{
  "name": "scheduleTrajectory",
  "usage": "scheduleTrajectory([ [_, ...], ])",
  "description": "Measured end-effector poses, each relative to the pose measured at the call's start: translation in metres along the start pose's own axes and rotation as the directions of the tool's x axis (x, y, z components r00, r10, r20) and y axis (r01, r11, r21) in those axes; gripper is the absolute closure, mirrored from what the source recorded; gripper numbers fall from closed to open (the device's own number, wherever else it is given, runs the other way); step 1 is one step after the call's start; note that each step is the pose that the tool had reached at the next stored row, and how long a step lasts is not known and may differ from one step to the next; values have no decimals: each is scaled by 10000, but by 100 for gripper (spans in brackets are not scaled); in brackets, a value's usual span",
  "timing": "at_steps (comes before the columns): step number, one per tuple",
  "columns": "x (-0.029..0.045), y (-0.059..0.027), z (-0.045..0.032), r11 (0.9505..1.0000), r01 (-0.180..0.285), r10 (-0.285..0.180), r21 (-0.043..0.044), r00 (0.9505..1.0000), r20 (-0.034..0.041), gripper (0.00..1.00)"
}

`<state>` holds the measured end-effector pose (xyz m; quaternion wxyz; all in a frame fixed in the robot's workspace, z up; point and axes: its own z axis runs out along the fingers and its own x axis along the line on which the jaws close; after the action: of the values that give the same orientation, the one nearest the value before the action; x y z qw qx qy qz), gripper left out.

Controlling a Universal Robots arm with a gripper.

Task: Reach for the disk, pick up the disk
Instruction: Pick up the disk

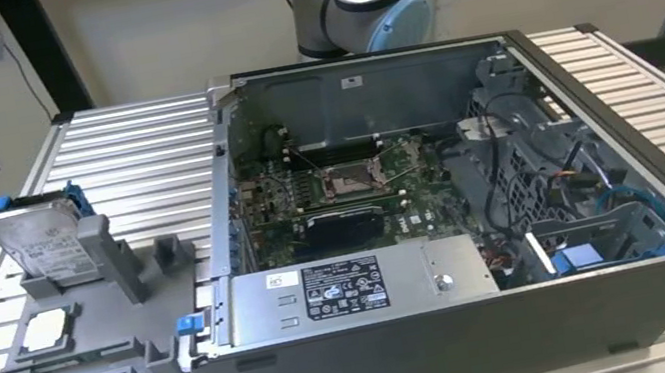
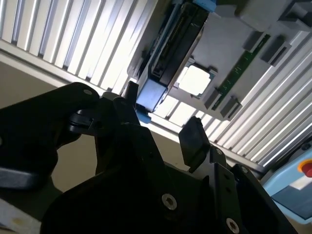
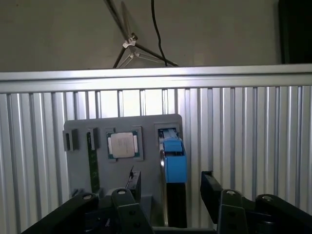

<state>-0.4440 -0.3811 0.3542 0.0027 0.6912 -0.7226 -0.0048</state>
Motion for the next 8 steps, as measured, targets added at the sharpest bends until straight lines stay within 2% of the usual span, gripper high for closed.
scheduleTrajectory([
  [8, -3, -1, 93, 10000, 0, 0, 1, 10000, -3, 0],
])
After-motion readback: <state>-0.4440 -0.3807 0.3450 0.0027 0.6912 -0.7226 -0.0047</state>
